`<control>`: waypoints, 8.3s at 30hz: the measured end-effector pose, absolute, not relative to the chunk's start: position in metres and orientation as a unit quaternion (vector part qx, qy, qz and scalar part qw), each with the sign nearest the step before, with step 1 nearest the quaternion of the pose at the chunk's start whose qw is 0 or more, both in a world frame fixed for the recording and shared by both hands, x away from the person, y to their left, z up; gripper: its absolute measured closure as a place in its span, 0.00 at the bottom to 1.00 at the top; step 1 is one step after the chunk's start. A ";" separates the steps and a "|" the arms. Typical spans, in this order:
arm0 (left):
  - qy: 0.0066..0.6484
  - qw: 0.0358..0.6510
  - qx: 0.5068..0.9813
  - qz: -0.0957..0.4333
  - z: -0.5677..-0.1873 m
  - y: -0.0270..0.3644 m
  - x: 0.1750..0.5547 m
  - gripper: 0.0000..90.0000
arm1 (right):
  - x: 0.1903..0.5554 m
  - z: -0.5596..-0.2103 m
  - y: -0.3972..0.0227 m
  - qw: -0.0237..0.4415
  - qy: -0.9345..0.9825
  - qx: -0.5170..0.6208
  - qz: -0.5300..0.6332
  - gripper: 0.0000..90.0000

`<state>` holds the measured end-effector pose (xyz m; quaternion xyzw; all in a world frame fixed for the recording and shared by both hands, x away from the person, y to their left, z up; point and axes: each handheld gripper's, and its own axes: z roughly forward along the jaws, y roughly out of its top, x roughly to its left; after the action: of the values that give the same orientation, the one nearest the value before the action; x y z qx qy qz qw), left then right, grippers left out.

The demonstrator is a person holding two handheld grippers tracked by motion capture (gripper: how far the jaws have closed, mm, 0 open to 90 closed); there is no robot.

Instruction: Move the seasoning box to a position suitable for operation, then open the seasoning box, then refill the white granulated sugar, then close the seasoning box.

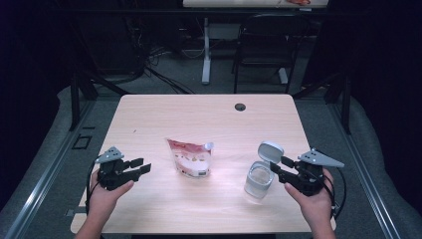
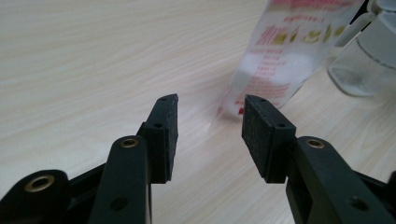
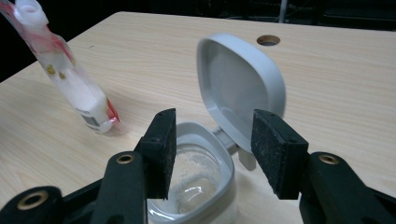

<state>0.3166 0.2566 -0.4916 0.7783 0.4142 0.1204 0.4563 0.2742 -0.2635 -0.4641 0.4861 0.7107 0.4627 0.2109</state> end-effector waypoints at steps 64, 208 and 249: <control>0.324 0.446 0.825 0.125 -0.440 0.190 0.358 0.80 | 0.338 -0.438 -0.116 0.120 0.810 0.319 0.477 0.74; 0.329 0.441 0.831 0.079 -0.422 0.205 0.308 0.62 | 0.309 -0.370 -0.120 0.111 0.905 0.205 0.355 0.75; 0.330 0.467 0.816 0.081 -0.429 0.213 0.300 0.64 | 0.330 -0.385 -0.021 0.073 0.958 0.125 0.247 0.82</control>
<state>0.2995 0.2129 -0.4290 0.8162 0.3304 0.0809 0.4670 0.3302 -0.0207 -0.3846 0.1250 0.9583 0.2466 0.0727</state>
